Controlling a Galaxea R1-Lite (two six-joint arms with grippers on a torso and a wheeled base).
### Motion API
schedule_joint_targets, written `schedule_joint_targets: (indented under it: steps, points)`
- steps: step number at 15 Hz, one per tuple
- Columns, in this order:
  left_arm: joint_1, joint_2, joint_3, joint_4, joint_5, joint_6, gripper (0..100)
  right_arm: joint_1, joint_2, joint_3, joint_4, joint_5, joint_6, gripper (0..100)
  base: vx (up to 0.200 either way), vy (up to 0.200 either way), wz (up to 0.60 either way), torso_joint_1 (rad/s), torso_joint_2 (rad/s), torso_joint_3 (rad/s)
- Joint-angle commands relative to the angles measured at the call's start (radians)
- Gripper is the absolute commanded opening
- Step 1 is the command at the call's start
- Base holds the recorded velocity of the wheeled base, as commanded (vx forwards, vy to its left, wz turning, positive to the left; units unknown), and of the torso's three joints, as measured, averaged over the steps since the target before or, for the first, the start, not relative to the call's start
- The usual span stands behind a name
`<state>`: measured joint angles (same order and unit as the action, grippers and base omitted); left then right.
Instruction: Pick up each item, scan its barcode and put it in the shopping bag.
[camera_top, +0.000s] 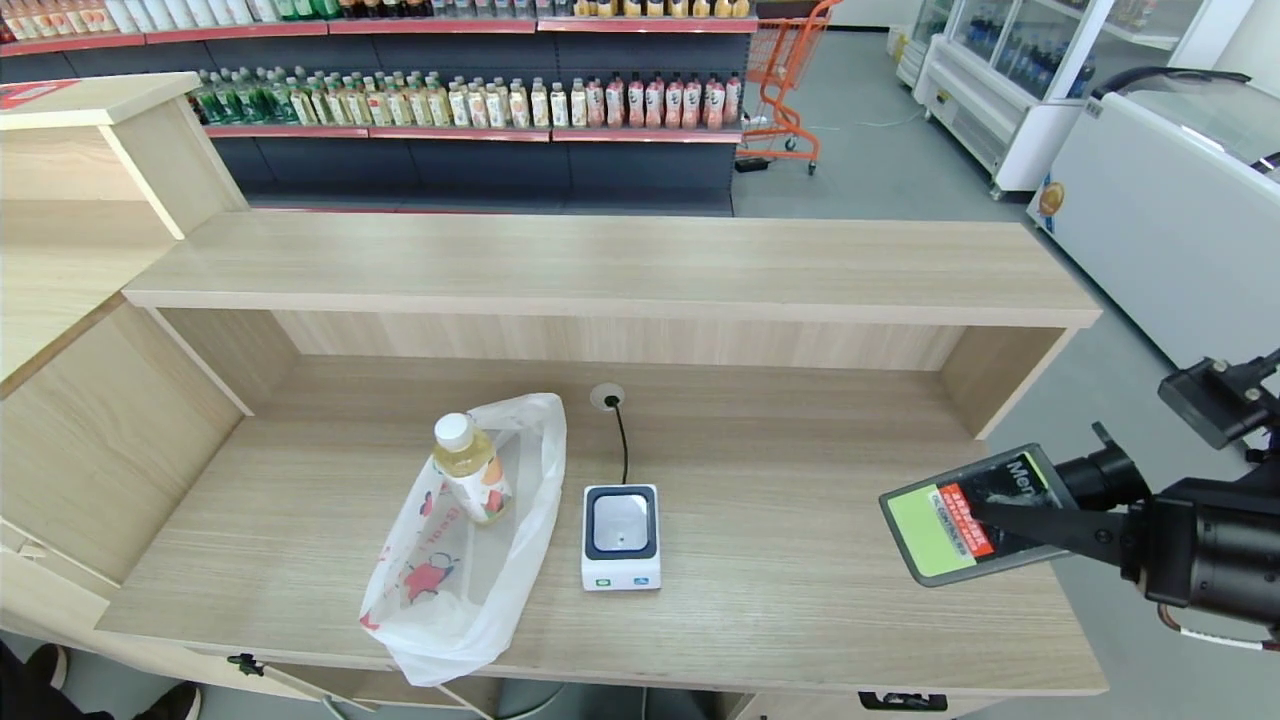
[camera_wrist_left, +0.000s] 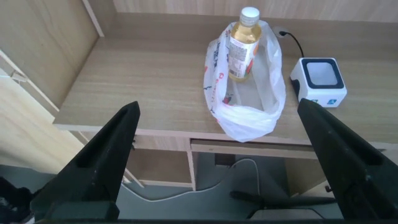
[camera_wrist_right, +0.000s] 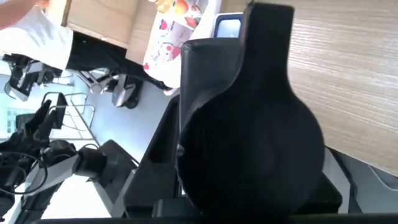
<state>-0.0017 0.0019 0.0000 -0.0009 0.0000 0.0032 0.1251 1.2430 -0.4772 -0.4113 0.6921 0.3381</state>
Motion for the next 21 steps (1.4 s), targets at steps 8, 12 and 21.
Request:
schedule_joint_targets:
  steps: [8,12,21]
  points:
    - [0.000,0.000,0.000,-0.001,0.000,0.004,100,0.021,0.293,-0.173,0.078,-0.065,-0.088,0,0.000,0.200,0.00,0.001,0.00,0.004]
    - [0.000,0.000,0.000,-0.001,0.000,0.004,100,0.021,0.530,-0.219,0.003,-0.120,-0.312,0,0.000,0.050,0.00,0.001,0.00,0.002]
    - [0.000,0.000,0.000,-0.001,0.000,0.004,100,0.073,0.800,-0.386,-0.066,-0.123,-0.310,0,0.000,0.000,0.00,0.000,0.00,0.000]
